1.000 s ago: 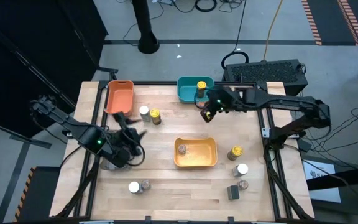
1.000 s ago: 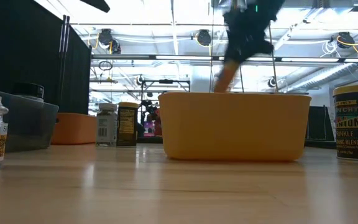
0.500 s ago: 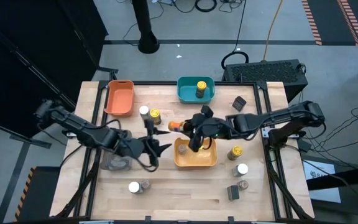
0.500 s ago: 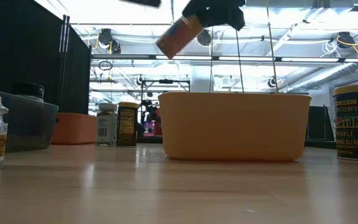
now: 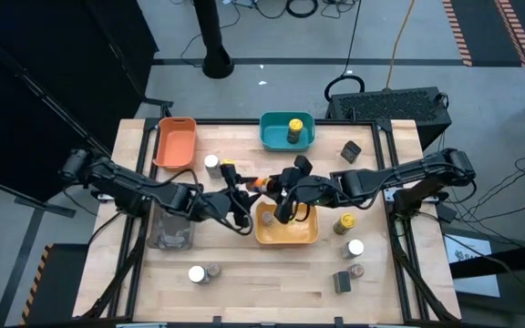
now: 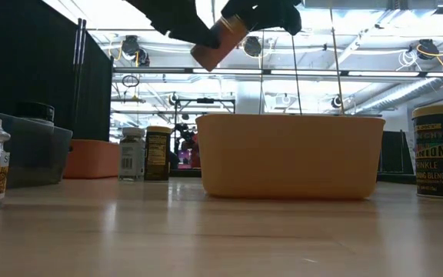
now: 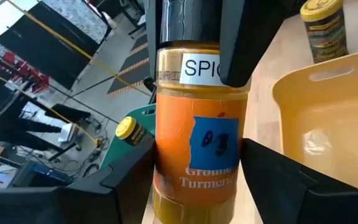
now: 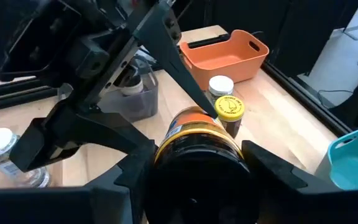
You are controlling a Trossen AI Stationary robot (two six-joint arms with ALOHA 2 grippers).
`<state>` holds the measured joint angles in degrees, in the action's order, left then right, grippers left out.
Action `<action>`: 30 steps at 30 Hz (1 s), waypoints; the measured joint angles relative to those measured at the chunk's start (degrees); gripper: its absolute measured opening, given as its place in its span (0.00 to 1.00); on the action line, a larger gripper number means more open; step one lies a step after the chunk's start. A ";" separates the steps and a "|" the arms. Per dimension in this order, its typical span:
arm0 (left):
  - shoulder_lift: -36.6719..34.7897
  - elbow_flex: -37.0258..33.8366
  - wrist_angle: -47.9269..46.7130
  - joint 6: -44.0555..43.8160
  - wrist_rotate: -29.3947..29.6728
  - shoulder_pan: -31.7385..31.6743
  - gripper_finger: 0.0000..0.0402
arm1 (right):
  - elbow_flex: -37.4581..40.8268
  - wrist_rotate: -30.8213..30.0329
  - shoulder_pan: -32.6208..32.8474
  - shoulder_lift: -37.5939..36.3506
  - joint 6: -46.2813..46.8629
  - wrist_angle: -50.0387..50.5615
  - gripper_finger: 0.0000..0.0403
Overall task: Sort spices by type
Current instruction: Put the black spice bottle into the black bin
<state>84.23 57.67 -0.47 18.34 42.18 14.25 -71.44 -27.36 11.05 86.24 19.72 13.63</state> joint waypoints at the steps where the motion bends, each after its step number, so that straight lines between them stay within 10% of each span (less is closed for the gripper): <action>1: 0.01 0.00 0.20 0.05 -0.06 -0.16 0.60 | 0.00 -0.29 -0.04 0.00 0.34 -0.06 0.45; 13: 0.13 -0.04 0.83 0.58 -5.15 -1.47 0.69 | -0.26 1.17 0.78 0.51 -0.42 -4.71 0.45; 23: 0.07 -0.04 -0.31 1.48 -6.00 -1.52 0.39 | -0.24 0.71 1.13 -0.22 -2.35 -2.74 0.64; 30: 0.07 -0.04 -0.25 1.04 -6.82 -1.59 0.37 | -0.13 0.66 1.49 -2.32 -5.09 -1.83 0.68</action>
<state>84.29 57.63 -0.72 19.38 35.36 12.67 -71.57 -26.70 12.54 83.92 14.63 11.80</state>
